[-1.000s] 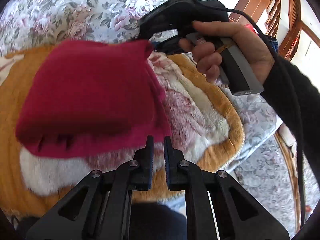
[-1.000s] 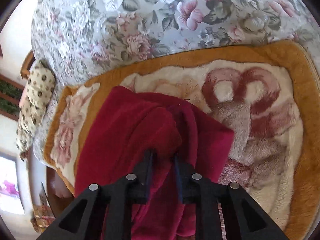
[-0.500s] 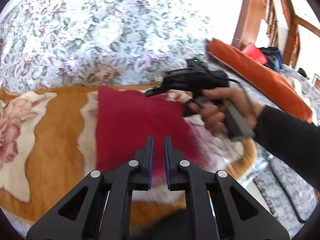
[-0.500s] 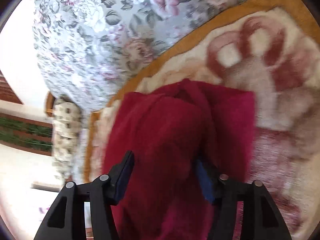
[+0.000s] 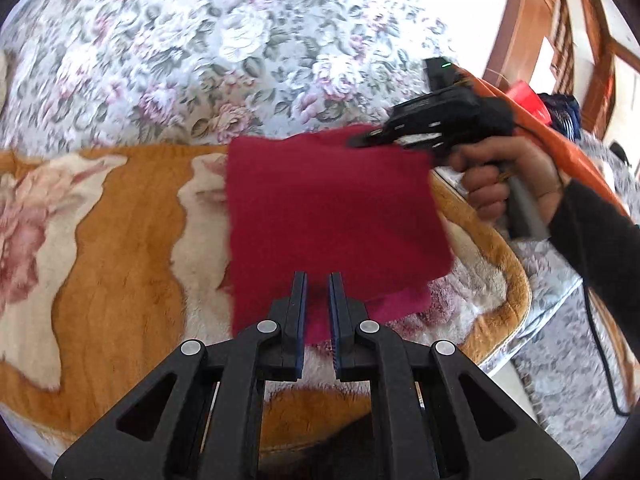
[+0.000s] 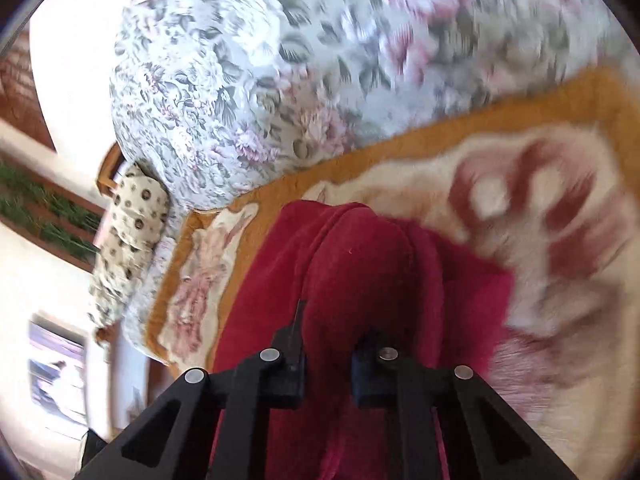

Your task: Fold small clothes

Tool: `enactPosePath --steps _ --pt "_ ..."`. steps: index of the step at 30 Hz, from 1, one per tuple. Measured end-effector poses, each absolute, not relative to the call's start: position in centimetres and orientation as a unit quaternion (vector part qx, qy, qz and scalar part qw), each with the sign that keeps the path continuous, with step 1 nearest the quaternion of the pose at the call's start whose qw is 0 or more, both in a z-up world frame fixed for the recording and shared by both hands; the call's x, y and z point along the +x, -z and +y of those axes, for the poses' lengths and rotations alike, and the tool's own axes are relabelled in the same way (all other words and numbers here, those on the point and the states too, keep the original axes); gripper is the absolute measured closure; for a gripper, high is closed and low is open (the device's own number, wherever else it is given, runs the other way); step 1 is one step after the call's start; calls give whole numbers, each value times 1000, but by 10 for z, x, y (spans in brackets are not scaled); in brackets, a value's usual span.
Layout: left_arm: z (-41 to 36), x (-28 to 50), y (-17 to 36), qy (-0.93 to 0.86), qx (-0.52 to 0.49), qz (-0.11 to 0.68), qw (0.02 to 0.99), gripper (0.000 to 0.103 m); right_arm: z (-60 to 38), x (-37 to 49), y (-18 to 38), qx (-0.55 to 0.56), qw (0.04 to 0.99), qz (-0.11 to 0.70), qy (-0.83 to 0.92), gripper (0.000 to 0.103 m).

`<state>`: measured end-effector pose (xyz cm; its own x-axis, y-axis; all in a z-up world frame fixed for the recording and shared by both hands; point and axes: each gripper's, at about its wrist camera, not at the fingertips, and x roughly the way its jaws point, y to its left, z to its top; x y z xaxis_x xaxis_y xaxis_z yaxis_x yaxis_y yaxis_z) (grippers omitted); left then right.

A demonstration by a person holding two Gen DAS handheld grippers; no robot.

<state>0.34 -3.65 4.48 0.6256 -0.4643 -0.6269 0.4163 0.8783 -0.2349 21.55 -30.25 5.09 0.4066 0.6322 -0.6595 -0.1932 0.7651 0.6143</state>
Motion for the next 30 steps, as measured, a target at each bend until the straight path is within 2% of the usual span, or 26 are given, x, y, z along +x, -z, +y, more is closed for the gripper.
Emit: enactPosePath --steps 4,8,9,11,14,17,20,23,25,27,28,30 --pt "-33 8 -52 235 -42 345 908 96 -315 222 -69 180 817 495 -236 88" --pt "-38 24 -54 242 -52 345 905 96 -308 231 -39 150 813 522 -208 85" --pt "-41 29 -50 250 -51 353 900 96 -306 232 -28 145 814 529 -190 77" --pt "-51 42 -31 270 -47 389 879 96 -306 232 -12 148 811 543 -160 75" --pt "-59 52 2 276 -36 437 855 96 -317 217 -33 174 830 509 -150 75" --pt "-53 54 10 286 -61 442 848 95 -312 179 -83 127 875 436 -166 73" --pt "-47 60 15 299 -94 454 834 93 -280 124 -111 18 896 372 -242 59" --pt "-40 64 19 309 -126 458 824 93 -242 90 -92 -112 893 346 -267 58" --pt "-42 60 16 305 -116 453 829 93 -224 85 -51 -173 872 376 -261 58" --pt "-46 56 7 304 -102 443 837 93 -221 86 -19 -202 866 390 -240 55" --pt "-46 56 0 307 -103 434 841 93 -220 81 -10 -212 879 357 -235 55" --pt "-49 68 -21 310 -109 412 850 93 -220 77 -8 -209 888 342 -226 54"
